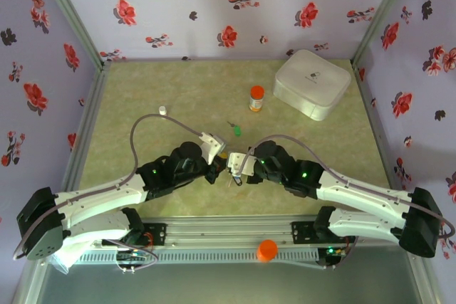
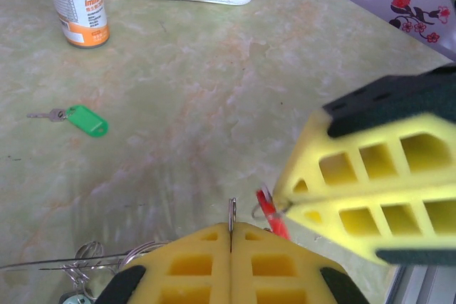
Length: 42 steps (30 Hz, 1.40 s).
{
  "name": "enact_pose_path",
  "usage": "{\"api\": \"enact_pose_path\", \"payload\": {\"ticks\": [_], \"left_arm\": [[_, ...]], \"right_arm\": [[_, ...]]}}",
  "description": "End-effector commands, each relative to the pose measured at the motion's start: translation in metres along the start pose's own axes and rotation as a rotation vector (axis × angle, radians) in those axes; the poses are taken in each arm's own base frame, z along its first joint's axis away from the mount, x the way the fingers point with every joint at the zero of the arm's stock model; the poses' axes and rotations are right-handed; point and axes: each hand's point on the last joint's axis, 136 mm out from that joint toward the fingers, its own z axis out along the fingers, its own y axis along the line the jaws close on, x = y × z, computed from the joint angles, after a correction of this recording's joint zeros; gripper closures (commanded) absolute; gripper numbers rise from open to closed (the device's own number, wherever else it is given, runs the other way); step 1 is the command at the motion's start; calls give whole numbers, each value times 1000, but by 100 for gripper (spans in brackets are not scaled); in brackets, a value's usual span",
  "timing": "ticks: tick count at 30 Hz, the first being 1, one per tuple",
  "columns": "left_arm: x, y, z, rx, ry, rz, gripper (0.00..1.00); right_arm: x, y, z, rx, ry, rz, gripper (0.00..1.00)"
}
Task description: Put the keys on the keyring
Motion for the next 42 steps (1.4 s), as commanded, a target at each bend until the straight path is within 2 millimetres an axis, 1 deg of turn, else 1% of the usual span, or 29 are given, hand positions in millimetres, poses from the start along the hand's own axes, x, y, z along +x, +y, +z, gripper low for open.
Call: {"api": "enact_pose_path", "payload": {"ticks": [1, 5, 11, 19, 25, 29, 42], "left_arm": [[-18, -1, -2, 7, -58, -23, 100], [-16, -3, -1, 18, -53, -26, 100], [-16, -4, -1, 24, -50, -32, 100], [-17, -4, 0, 22, -53, -33, 100], [-17, -3, 0, 22, -52, -32, 100], [-17, -4, 0, 22, -52, -33, 100], [-17, -3, -1, 18, -55, -33, 100]], "right_arm": [[1, -18, -3, 109, 12, 10, 100], [-1, -20, -1, 115, 7, 12, 100], [-13, -9, 1, 52, -51, 5, 100], [-12, -1, 1, 12, -59, -4, 100], [-11, -5, 2, 34, -51, -3, 100], [-9, -12, 2, 74, -38, 2, 100], [-12, 4, 3, -8, -61, -12, 100]]}}
